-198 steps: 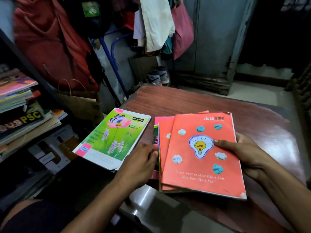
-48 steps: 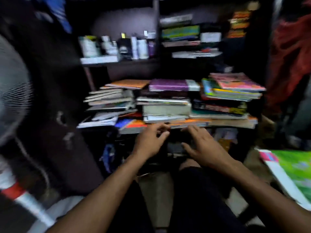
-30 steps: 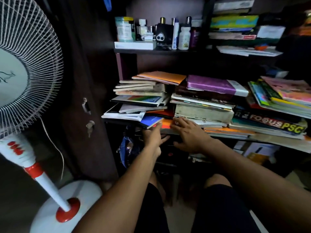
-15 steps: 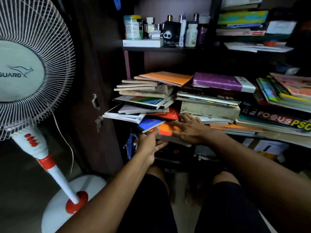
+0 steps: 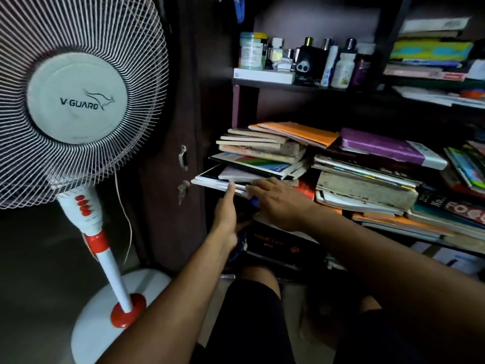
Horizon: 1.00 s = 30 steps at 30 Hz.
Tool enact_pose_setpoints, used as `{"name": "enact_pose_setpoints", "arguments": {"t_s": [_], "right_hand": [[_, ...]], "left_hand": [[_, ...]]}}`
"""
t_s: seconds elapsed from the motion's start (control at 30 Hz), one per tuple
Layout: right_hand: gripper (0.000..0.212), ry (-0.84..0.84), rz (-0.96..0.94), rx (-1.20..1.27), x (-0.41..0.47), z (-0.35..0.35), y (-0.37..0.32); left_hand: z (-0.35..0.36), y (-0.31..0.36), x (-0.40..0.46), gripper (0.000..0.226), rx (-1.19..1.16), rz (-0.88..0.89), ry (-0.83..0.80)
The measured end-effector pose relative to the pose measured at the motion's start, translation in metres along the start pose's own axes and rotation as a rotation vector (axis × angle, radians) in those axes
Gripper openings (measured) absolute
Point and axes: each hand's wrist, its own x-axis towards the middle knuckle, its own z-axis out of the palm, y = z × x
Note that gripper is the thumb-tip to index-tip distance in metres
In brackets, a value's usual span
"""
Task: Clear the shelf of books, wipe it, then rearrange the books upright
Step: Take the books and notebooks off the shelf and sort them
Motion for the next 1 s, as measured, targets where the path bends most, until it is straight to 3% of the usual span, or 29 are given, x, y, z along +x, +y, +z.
{"name": "enact_pose_setpoints", "arguments": {"t_s": [0.13, 0.3, 0.4, 0.53, 0.7, 0.8, 0.9, 1.0], "right_hand": [[0.061, -0.105, 0.112, -0.008, 0.000, 0.012, -0.006], [0.090, -0.205, 0.272, 0.134, 0.026, 0.010, 0.003], [0.083, -0.203, 0.345, 0.195, 0.029, 0.010, 0.013], [0.089, -0.210, 0.397, 0.238, 0.026, 0.021, 0.030], [0.096, -0.107, 0.355, 0.265, 0.000, 0.020, 0.024], [0.101, 0.014, 0.198, 0.073, -0.028, 0.022, 0.016], [0.079, 0.073, 0.156, -0.097, -0.040, 0.038, 0.011], [0.072, 0.125, 0.210, -0.125, -0.040, 0.049, 0.005]], "left_hand": [[-0.007, 0.032, 0.024, 0.050, 0.000, 0.037, 0.059], [0.001, 0.038, 0.034, 0.022, 0.009, 0.011, 0.069], [0.003, 0.035, 0.037, 0.014, -0.012, 0.057, 0.119], [0.004, 0.033, 0.034, 0.010, -0.020, 0.114, 0.158], [-0.002, 0.014, 0.031, 0.016, -0.038, 0.153, 0.159], [-0.010, 0.010, 0.030, 0.025, -0.065, 0.167, 0.082], [-0.013, 0.010, 0.024, 0.037, -0.103, 0.172, 0.041], [-0.009, 0.005, 0.011, 0.029, -0.061, 0.167, 0.014]]}}
